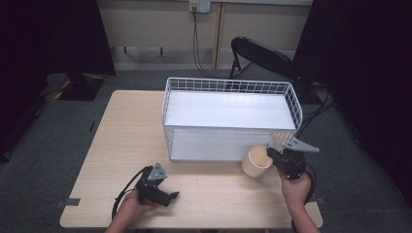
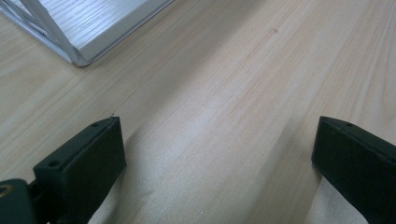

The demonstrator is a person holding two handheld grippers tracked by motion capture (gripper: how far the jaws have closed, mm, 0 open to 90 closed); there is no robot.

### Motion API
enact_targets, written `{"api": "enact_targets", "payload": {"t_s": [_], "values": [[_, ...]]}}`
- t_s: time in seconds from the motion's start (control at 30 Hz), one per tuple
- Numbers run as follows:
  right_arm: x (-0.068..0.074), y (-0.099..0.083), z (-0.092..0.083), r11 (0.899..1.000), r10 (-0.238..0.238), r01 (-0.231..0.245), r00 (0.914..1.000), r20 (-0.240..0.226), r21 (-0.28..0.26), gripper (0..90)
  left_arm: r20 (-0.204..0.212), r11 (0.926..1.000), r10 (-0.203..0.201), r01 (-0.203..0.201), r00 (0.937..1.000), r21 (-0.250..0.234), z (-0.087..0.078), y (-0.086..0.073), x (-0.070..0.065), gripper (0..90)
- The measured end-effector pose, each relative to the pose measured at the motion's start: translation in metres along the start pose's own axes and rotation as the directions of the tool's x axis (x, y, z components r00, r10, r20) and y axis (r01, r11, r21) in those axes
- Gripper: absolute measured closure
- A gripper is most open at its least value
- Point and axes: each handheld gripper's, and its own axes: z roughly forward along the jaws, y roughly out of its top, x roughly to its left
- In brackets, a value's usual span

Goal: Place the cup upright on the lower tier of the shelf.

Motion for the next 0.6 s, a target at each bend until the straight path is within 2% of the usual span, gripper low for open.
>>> {"api": "enact_targets", "payload": {"t_s": [0.6], "values": [[0.004, 0.010, 0.011, 0.999, 0.002, 0.001, 0.9981, 0.062, -0.035, 86.6, 0.000, 1.0000, 0.000, 0.000, 1.0000, 0.000, 0.000, 0.000, 0.000, 2.1]]}}
